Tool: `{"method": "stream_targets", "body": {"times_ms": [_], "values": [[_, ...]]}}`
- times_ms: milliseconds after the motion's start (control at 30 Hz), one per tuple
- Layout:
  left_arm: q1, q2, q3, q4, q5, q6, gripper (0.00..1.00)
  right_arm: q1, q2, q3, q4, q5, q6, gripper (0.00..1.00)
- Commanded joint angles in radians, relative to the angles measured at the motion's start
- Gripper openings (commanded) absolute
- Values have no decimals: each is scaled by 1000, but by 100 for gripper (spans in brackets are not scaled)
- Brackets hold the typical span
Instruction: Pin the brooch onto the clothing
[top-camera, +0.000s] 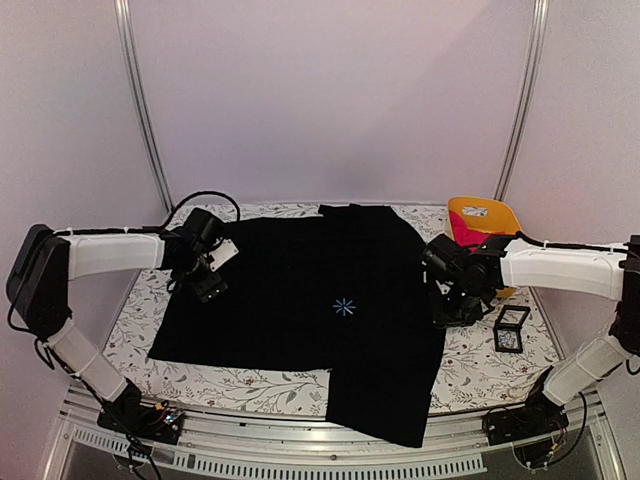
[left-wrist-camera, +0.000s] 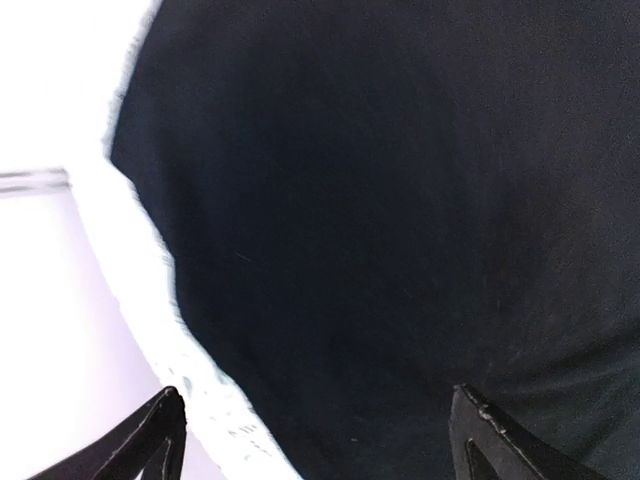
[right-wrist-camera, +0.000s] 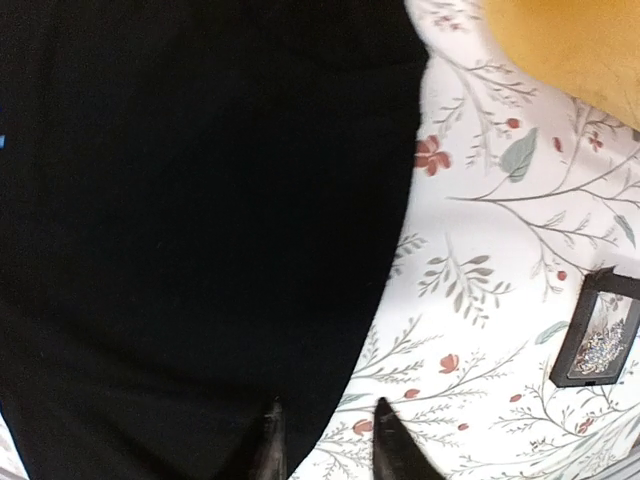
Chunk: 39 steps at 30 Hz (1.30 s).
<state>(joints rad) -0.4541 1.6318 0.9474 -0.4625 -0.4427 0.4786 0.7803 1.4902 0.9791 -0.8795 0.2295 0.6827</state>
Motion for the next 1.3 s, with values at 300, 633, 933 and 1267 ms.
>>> {"method": "stream_targets", "body": {"times_ms": [300,633,933,1267], "values": [[-36,-423,-48,304,349,-77,100,-312,-161,-146,-76,25,68,78],[-40,-512,-82,326,431,-82,100,-521,-300,-232,-30,-8,106,91],[-38,-558,-95,332,456,-69,100,-581,-256,-188,-2,-33,89,66],[-22,-558,-93,329,487,-69,100,-570,-218,185,-181,-421,-297,73]]}}
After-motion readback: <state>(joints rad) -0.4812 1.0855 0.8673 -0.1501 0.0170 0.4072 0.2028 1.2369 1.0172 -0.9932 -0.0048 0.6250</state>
